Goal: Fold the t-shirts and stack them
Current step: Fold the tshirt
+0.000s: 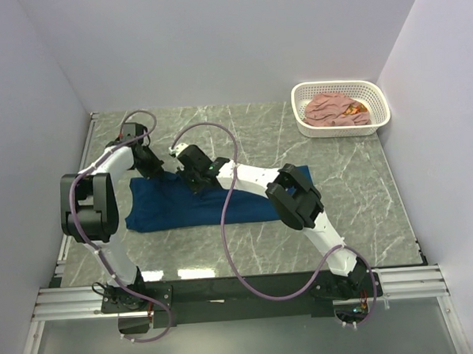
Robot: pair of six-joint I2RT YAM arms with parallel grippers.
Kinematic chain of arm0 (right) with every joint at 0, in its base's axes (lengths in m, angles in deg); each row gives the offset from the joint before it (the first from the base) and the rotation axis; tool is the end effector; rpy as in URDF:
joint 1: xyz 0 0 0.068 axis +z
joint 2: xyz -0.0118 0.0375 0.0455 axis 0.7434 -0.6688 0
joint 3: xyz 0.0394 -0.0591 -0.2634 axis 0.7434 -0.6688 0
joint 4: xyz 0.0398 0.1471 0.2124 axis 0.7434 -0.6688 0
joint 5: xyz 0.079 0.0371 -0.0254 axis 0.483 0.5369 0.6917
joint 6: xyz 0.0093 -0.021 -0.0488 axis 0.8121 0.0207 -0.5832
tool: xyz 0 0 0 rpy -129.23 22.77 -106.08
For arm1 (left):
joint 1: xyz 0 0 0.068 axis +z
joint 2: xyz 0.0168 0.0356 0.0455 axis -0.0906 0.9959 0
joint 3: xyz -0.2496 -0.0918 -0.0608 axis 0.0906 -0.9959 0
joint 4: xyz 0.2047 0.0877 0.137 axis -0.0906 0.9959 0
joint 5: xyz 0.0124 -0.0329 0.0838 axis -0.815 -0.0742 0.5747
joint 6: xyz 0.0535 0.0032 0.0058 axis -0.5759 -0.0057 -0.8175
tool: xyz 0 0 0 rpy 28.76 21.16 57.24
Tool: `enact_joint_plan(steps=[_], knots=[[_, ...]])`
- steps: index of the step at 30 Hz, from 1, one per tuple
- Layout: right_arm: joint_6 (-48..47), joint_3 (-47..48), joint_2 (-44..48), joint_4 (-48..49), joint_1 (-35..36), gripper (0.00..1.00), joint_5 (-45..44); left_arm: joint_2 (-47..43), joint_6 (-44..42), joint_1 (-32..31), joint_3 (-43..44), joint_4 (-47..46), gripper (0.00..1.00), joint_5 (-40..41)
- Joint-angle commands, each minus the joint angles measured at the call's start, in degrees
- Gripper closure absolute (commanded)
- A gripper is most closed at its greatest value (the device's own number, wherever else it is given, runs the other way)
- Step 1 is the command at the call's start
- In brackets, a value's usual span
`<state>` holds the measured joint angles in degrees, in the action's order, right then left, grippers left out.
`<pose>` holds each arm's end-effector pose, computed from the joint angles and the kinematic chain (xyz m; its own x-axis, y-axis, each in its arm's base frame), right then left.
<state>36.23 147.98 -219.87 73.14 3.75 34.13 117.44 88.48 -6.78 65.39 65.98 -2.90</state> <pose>0.3252 0.4108 0.1637 -0.5194 -0.4819 -0.7057 -0.7169 0.6952 0.0530 0.3719 -0.0137 0.1892 -0.7189 -0.6344 -0.2841 -0.5321 0.7652 -0.3624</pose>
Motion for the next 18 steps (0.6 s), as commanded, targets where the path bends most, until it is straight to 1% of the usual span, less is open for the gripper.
enact_joint_plan(steps=[1, 10, 15, 18], knots=[[-1.4, 0.3, 4.4, 0.6, -0.8, 1.00, -1.6, 1.9, -1.9, 0.4, 4.4, 1.8, 0.99, 0.6], [-2.7, 0.3, 4.8, 0.1, -1.4, 1.00, -3.1, 6.1, -3.8, 0.6, 10.9, 4.3, 0.99, -1.3], [-3.4, 0.4, 5.0, -1.0, -1.5, 1.00, -3.0, 4.9, -3.9, 0.7, 9.6, 4.9, 0.99, -1.6], [-3.4, -0.4, 6.2, -1.5, -1.5, 1.00, -3.0, 2.7, -4.0, 1.2, 8.1, 5.4, 0.99, -2.0]])
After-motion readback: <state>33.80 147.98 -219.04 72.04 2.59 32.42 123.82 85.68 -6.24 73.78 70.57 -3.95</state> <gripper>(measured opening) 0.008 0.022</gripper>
